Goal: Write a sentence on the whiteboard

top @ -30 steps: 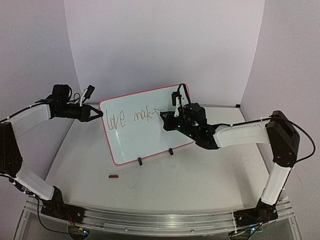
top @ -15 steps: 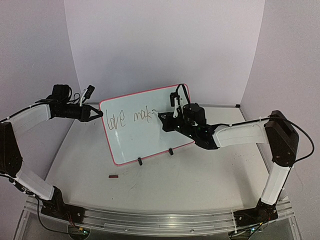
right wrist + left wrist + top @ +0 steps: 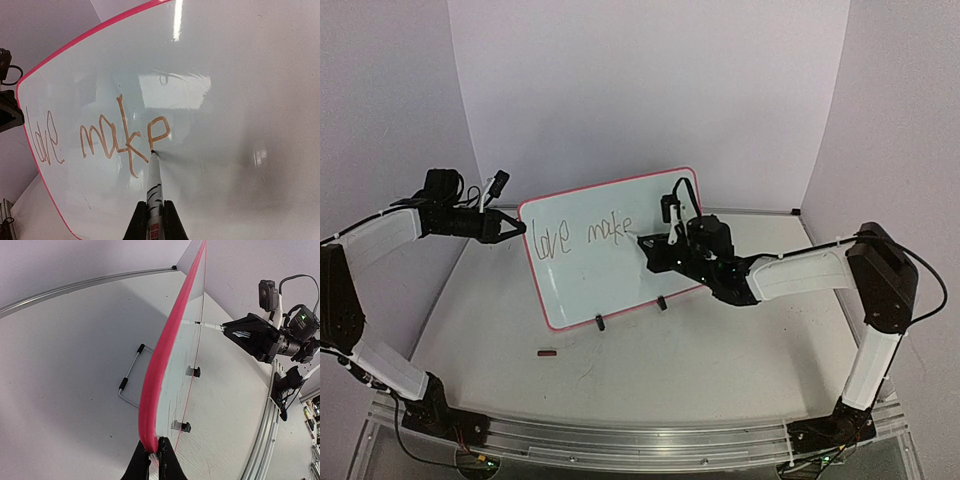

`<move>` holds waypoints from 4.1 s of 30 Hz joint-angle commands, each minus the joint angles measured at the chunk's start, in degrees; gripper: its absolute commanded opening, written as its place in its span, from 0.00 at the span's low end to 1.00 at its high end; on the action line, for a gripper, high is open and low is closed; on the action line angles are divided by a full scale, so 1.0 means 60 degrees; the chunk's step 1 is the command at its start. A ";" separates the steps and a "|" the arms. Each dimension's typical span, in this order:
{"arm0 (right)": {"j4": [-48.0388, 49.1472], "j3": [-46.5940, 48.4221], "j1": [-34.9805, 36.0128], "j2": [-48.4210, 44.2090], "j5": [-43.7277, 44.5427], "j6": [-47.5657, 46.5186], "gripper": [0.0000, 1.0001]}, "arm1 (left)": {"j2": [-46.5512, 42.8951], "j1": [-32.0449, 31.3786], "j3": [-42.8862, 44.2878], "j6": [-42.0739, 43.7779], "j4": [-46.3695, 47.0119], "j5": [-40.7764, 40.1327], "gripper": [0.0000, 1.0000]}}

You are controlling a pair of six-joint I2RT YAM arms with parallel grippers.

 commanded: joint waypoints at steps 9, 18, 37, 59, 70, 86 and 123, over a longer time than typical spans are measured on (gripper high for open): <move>-0.0281 -0.0185 -0.0053 -0.0396 0.1052 -0.0059 0.00 | 0.0126 -0.0035 0.0243 0.0490 -0.0175 -0.0464 0.00; 0.0102 -0.0554 -0.0050 -0.1016 0.0892 -0.0164 0.00 | 0.0099 -0.0033 0.0241 0.0481 -0.0167 -0.0466 0.00; 0.0344 0.0140 -0.0083 -0.0674 0.1052 -0.0541 0.00 | 0.0124 -0.0032 0.0237 0.0485 -0.0165 -0.0442 0.00; -0.0211 0.0708 -0.0201 -0.0016 0.0642 -0.0707 0.00 | 0.0198 -0.0023 0.0256 0.0452 -0.0151 -0.0406 0.00; -0.0232 0.0081 -0.0207 -0.0229 0.0488 -0.0538 0.00 | 0.0198 -0.0034 0.0241 0.0447 -0.0155 -0.0392 0.00; -0.0245 -0.0277 -0.0201 -0.0477 0.1430 -0.0349 0.00 | 0.0205 -0.0035 0.0241 0.0456 -0.0151 -0.0384 0.00; -0.0750 -0.0675 -0.0203 -0.1470 0.0218 -0.0404 0.00 | 0.0139 -0.0031 0.0226 0.0449 -0.0139 -0.0347 0.00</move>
